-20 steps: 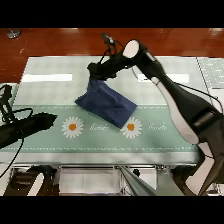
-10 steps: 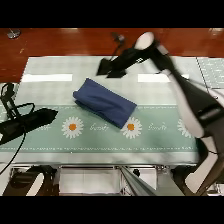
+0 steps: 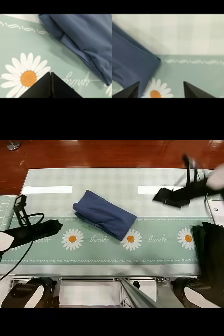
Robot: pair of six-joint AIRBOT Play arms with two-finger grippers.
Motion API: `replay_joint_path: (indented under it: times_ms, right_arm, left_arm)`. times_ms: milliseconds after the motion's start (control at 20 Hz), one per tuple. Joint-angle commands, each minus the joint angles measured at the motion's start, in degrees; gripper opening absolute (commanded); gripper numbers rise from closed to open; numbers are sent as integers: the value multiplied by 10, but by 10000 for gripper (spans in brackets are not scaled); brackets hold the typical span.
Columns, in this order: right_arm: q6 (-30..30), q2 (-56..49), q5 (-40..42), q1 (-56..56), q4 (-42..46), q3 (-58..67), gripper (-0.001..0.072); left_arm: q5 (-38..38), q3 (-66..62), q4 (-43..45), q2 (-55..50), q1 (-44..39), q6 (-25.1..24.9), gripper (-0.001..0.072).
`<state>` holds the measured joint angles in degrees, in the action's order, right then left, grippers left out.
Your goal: Fold the shirts.
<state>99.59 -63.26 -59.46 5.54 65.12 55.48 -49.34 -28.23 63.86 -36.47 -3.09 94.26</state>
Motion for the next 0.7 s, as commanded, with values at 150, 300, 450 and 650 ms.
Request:
replay_joint_path:
  times_ms: [150,300,450,650]
  right_arm:
    - [-28,-5,199,90,-213,-233,627]
    - [-97,-97,198,130,-311,-204,627]
    - [-137,-170,196,147,-369,-155,626]
    - [-161,-245,183,157,-378,-57,255]
  left_arm:
    - [45,0,-16,-26,-63,17,33]
    - [59,0,-21,-41,-81,25,33]
    - [59,0,-22,-53,-85,25,33]
    - [59,0,-22,-57,-85,25,33]
